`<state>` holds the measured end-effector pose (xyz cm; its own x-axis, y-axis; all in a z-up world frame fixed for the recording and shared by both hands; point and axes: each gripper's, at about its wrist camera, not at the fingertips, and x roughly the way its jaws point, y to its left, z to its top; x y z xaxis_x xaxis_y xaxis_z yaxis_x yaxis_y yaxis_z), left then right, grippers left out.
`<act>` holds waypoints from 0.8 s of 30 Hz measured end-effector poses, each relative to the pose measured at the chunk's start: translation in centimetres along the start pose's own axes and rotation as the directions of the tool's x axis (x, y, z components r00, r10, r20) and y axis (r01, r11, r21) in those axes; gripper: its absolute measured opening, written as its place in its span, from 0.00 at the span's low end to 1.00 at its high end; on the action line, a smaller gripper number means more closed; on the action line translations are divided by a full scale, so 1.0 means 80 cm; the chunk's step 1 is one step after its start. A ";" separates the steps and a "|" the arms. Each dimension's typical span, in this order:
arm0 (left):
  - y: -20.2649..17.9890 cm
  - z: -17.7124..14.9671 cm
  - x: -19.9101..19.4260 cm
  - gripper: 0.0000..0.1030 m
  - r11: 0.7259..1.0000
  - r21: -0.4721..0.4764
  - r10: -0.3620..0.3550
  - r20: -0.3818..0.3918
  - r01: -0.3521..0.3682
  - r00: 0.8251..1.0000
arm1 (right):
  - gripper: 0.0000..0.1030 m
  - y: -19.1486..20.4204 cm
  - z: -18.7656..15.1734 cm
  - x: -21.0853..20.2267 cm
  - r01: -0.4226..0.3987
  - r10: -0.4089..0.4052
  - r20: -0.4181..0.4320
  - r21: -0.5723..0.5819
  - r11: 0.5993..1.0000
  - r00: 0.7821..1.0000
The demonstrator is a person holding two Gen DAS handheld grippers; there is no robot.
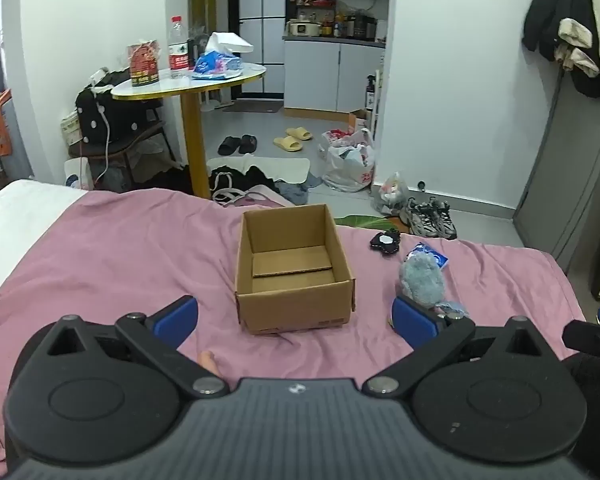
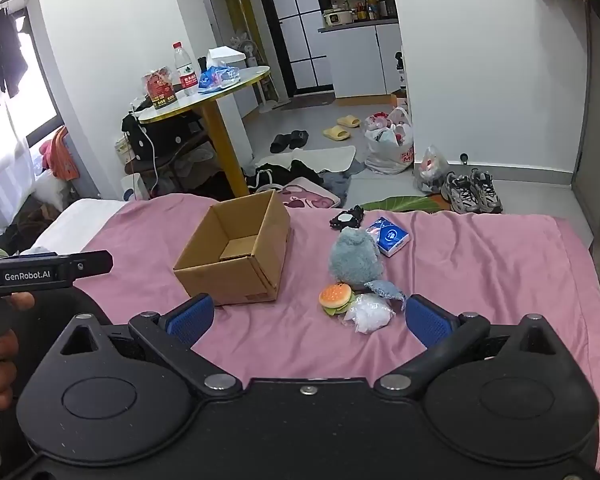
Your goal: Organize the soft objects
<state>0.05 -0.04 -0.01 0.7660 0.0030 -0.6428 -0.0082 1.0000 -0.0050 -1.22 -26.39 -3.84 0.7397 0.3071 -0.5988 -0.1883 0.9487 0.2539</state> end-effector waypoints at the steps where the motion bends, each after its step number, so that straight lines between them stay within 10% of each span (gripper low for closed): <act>1: 0.000 0.000 0.001 1.00 1.000 0.004 0.005 -0.001 -0.005 1.000 | 1.00 0.001 0.000 0.000 0.000 0.000 0.000 -0.002 1.000 1.000; 24: -0.004 -0.010 0.000 1.00 1.000 0.004 -0.025 0.016 0.025 1.000 | 1.00 0.002 -0.003 0.000 0.024 -0.024 0.009 -0.022 0.999 1.000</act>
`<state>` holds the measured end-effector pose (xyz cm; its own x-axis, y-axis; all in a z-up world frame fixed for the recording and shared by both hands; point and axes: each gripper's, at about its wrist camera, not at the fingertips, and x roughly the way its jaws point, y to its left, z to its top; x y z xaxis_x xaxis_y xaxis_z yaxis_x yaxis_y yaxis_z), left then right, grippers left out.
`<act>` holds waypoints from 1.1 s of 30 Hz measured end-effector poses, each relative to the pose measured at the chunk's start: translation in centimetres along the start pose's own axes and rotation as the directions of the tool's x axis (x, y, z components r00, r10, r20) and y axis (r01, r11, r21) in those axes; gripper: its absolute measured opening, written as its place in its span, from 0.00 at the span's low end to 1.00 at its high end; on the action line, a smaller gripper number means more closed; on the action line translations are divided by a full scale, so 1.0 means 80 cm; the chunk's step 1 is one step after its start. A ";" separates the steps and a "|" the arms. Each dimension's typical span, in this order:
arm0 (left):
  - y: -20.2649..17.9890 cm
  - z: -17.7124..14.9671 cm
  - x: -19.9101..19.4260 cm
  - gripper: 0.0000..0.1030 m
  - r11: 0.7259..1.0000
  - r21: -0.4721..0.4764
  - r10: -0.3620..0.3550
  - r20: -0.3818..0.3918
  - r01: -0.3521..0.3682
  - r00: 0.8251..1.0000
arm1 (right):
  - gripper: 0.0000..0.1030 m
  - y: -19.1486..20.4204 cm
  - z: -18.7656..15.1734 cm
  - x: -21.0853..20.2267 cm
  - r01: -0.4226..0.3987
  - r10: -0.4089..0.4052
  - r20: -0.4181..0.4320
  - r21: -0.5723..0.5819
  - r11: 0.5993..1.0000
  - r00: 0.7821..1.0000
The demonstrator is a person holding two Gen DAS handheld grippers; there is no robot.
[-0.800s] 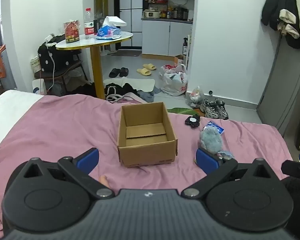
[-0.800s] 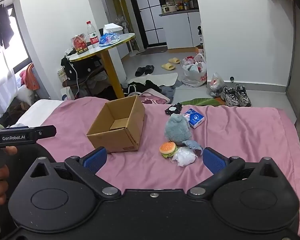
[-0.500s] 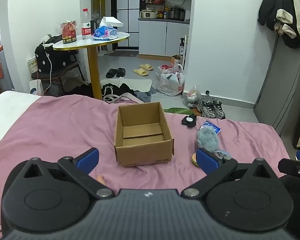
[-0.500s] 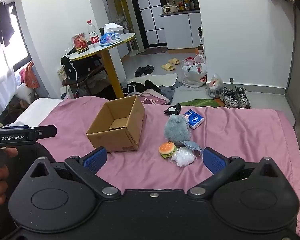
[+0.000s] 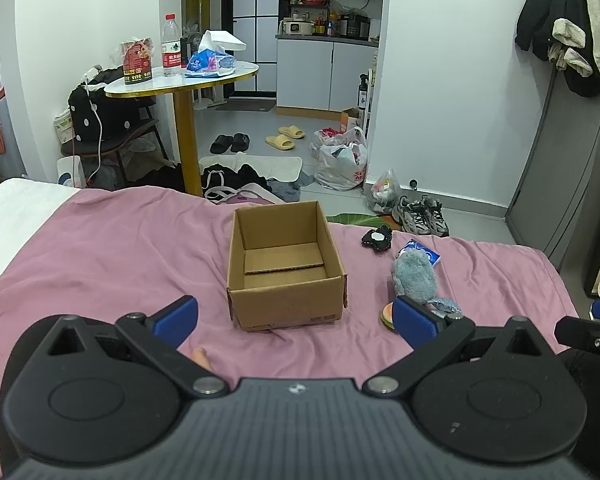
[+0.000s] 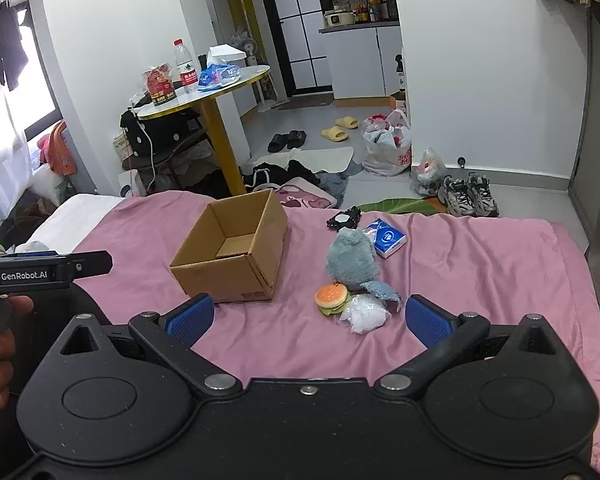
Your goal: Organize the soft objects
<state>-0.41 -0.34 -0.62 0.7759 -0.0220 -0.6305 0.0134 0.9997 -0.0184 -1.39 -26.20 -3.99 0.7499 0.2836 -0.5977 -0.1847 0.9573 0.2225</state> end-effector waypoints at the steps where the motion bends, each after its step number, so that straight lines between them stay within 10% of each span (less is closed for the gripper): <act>1: 0.000 -0.001 0.000 1.00 1.000 -0.002 0.000 0.000 0.000 1.000 | 1.00 0.000 0.000 0.000 -0.001 0.001 0.001 0.003 1.000 1.000; 33: 0.010 -0.005 -0.006 1.00 1.000 -0.031 -0.002 0.004 0.002 1.000 | 1.00 0.001 0.004 -0.001 0.003 -0.003 0.000 -0.004 1.000 1.000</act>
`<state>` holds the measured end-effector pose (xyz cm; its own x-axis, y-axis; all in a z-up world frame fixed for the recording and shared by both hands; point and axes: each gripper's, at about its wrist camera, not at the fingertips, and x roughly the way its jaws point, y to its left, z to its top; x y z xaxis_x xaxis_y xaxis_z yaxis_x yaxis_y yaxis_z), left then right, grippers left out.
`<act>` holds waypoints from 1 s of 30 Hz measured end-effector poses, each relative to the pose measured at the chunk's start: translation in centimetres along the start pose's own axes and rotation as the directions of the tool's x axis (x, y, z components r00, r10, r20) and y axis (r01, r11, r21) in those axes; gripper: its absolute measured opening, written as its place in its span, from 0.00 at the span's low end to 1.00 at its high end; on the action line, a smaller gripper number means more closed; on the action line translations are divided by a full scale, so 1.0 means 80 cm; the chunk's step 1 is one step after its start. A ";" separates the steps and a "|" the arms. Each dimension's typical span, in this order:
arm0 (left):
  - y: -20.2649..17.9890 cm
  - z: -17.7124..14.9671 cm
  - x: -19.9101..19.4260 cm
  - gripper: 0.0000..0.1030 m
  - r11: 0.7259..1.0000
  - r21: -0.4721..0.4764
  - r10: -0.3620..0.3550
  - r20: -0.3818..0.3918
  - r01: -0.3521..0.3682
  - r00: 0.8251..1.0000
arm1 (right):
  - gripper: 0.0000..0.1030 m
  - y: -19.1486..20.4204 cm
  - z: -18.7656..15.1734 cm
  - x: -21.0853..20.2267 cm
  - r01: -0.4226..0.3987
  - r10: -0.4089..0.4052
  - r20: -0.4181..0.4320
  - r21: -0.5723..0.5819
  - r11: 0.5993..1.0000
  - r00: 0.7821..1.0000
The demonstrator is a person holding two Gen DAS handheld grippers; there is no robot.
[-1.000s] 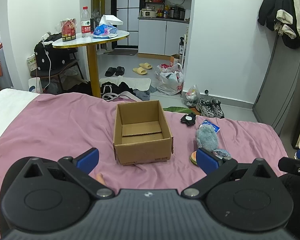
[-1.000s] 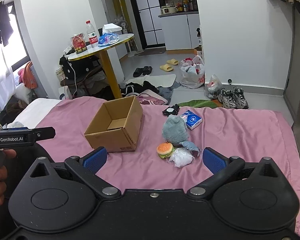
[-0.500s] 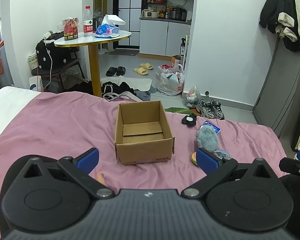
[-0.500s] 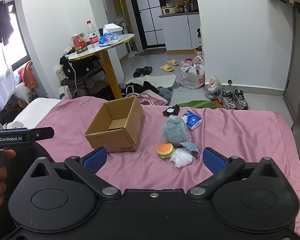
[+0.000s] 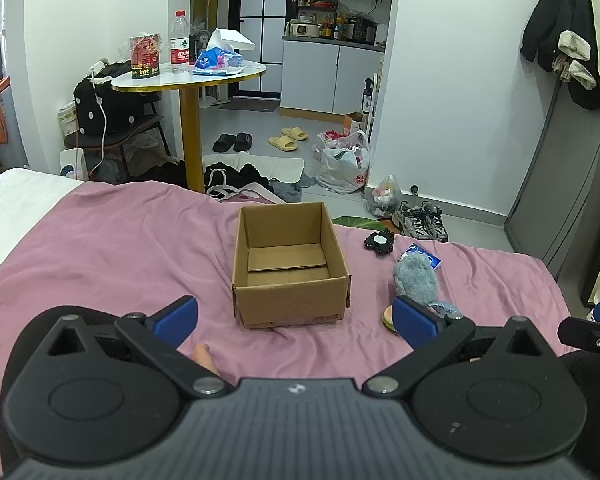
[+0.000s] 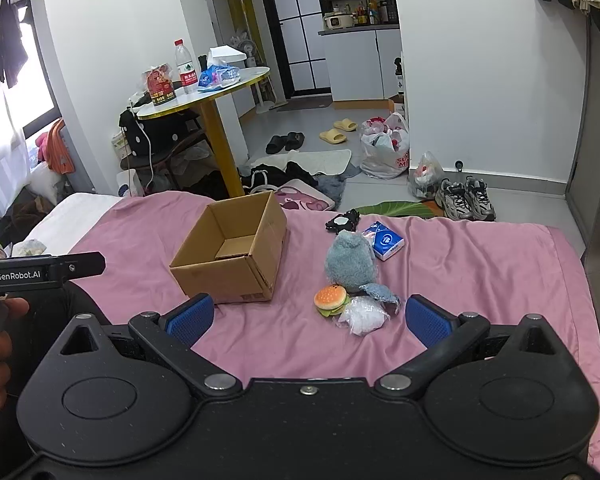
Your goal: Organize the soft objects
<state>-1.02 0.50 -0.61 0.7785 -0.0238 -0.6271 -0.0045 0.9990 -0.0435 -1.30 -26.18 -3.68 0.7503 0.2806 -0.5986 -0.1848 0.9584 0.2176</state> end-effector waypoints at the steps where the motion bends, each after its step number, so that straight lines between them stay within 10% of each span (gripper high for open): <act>1: 0.000 0.000 0.000 1.00 1.000 0.000 -0.001 0.000 0.001 1.000 | 1.00 0.000 0.000 0.000 0.000 0.000 0.000 0.000 1.000 1.000; 30: -0.004 0.008 -0.002 1.00 1.000 -0.005 -0.007 0.004 0.007 1.000 | 1.00 -0.002 -0.002 0.001 0.002 -0.002 0.002 0.002 1.000 1.000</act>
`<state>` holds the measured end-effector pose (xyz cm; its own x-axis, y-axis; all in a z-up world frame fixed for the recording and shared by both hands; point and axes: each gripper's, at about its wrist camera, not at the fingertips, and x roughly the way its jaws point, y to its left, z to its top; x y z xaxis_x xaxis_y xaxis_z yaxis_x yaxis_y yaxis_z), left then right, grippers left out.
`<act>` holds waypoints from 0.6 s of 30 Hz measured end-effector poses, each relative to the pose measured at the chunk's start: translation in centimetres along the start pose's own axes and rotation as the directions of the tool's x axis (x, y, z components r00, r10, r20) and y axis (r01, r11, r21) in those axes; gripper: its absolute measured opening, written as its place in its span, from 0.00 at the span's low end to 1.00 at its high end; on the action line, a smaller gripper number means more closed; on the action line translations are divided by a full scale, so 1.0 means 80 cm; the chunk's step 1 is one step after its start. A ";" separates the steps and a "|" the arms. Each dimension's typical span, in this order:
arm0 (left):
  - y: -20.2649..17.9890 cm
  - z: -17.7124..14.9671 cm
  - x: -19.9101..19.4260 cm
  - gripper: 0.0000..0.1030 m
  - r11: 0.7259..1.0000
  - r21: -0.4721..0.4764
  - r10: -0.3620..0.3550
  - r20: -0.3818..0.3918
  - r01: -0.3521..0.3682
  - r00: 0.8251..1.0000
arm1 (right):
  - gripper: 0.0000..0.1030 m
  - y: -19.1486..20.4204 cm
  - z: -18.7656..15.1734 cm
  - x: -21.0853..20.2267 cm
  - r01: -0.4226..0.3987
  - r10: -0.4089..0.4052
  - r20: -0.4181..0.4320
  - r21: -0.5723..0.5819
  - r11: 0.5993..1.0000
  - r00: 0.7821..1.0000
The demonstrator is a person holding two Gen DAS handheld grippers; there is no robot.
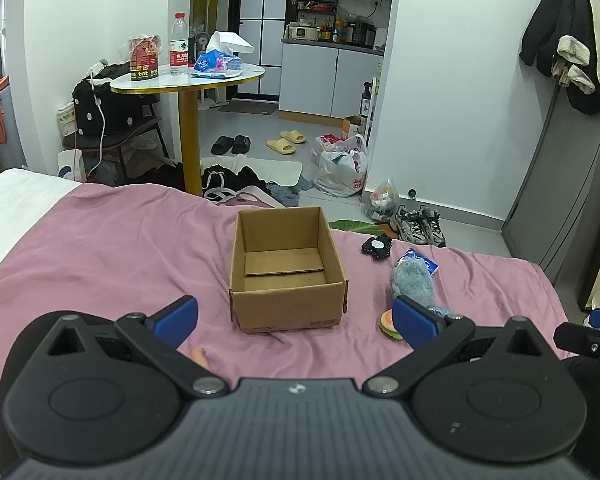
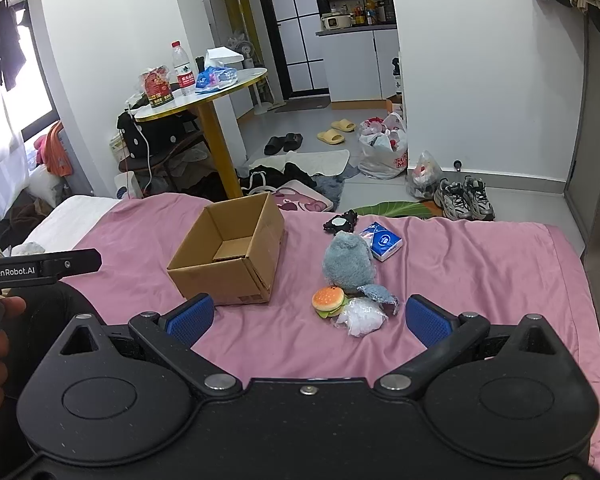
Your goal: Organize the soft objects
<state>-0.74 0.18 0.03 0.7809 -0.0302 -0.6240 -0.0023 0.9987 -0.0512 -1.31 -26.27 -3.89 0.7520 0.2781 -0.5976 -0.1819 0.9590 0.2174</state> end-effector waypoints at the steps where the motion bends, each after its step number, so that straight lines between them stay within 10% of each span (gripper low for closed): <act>1: -0.001 0.000 0.000 1.00 1.000 -0.001 0.000 0.000 0.000 1.000 | 1.00 -0.001 0.000 0.000 0.001 -0.001 -0.002 0.002 1.000 1.000; 18: -0.012 0.005 0.032 0.99 0.998 0.017 -0.052 -0.027 0.053 0.998 | 1.00 -0.013 -0.005 0.032 0.013 -0.012 -0.031 0.031 0.999 0.999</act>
<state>1.51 -0.87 -1.24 0.7628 -0.0833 -0.6413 0.0492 0.9963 -0.0709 0.54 -26.53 -5.97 0.7338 0.2683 -0.6241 -0.1526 0.9603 0.2334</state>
